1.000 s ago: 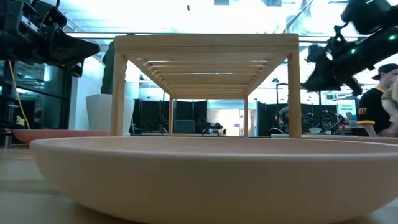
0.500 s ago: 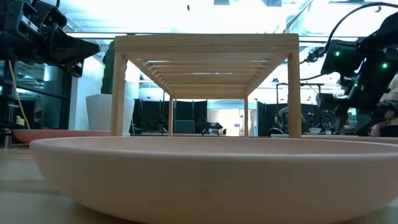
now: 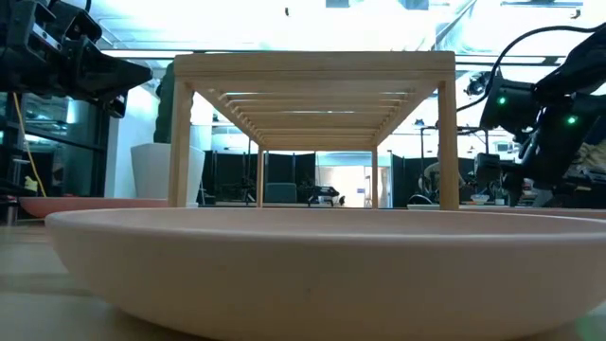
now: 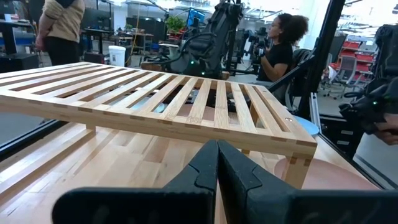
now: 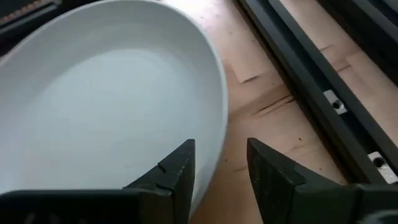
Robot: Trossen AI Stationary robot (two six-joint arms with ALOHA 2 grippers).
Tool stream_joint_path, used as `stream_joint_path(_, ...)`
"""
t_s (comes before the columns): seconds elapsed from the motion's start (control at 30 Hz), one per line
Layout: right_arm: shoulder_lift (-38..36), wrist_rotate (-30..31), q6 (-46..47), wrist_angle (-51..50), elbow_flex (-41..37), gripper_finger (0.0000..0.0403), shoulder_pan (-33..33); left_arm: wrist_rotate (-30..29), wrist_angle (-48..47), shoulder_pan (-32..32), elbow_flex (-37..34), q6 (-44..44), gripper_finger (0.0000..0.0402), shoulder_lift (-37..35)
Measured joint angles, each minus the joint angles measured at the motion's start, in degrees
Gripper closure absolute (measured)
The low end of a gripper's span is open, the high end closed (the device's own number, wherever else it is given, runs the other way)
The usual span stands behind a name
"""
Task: Place and stack plates onto a shelf
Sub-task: Put the gray plate on the shelf
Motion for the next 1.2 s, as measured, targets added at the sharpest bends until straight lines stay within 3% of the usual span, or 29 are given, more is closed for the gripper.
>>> stream_joint_path(0.23,4.5,-0.1,-0.1,3.1,0.0,0.0301,-1.3,0.0,0.0,0.0,0.0,0.0,0.0401,0.0)
stream_joint_path(0.43,6.9,2.2,-0.2,4.8,0.0,0.0384,-2.1,0.0,0.0,0.0,0.0,0.0,0.0401,0.0)
stream_joint_path(0.57,5.9,3.9,-0.2,5.1,0.0,0.0392,-2.0,0.0,0.0,0.0,0.0,0.0,0.0401,0.0)
stream_joint_path(0.87,-3.9,10.1,-1.8,4.8,0.2,0.0402,-0.8,0.0,0.0,0.0,0.0,0.0,0.0401,0.0)
stream_joint_path(1.2,-16.3,19.6,-14.9,3.0,9.0,0.0402,-0.8,-1.2,0.0,0.0,0.0,0.0,0.0402,0.0)
